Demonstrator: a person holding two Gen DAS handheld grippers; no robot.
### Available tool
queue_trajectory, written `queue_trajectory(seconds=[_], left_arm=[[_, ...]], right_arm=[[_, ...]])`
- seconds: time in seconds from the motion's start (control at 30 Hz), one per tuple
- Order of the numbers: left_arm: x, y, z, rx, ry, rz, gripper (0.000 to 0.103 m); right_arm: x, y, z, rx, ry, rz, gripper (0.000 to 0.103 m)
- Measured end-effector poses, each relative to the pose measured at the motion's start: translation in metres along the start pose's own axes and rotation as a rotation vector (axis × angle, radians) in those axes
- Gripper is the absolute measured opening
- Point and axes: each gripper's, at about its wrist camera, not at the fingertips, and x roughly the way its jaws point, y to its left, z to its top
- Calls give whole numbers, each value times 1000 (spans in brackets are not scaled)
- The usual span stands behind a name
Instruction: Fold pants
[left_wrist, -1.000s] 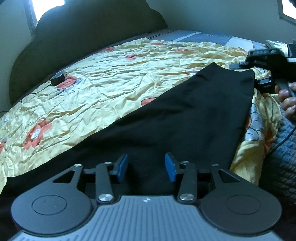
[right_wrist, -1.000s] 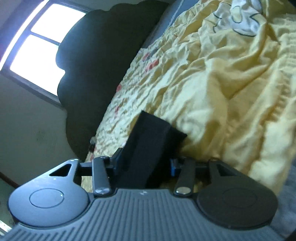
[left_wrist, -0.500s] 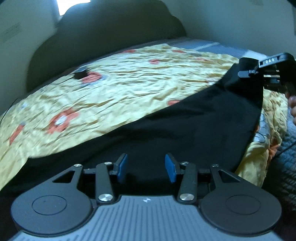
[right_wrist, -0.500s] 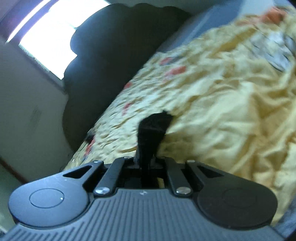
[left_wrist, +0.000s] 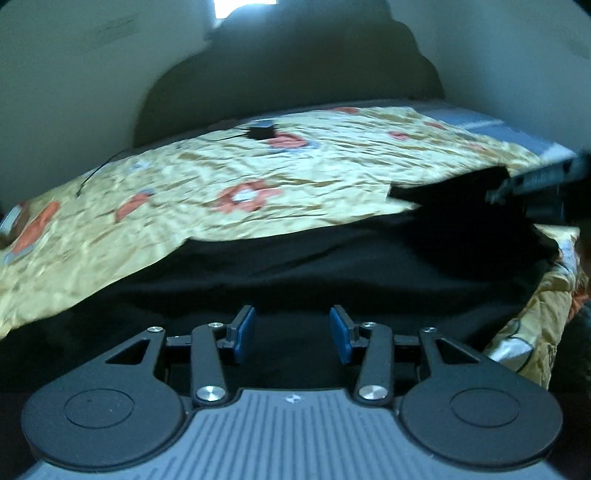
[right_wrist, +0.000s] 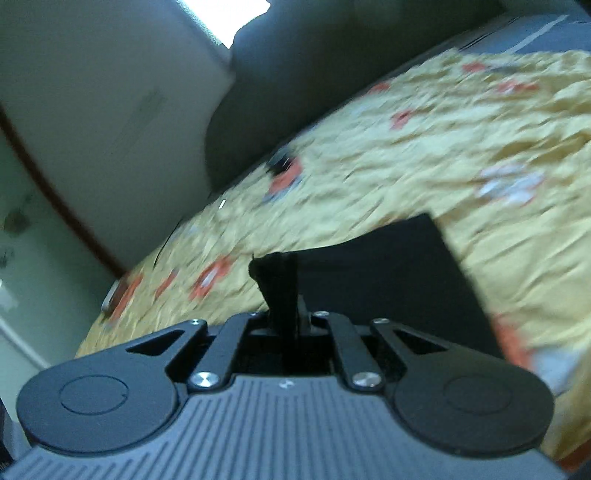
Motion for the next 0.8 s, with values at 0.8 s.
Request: queue_trajectory(seconds=[0.8], left_arm=[[-35, 68, -36, -151, -30, 76, 43]], right_arm=[[53, 156, -107, -670, 109, -120, 24]])
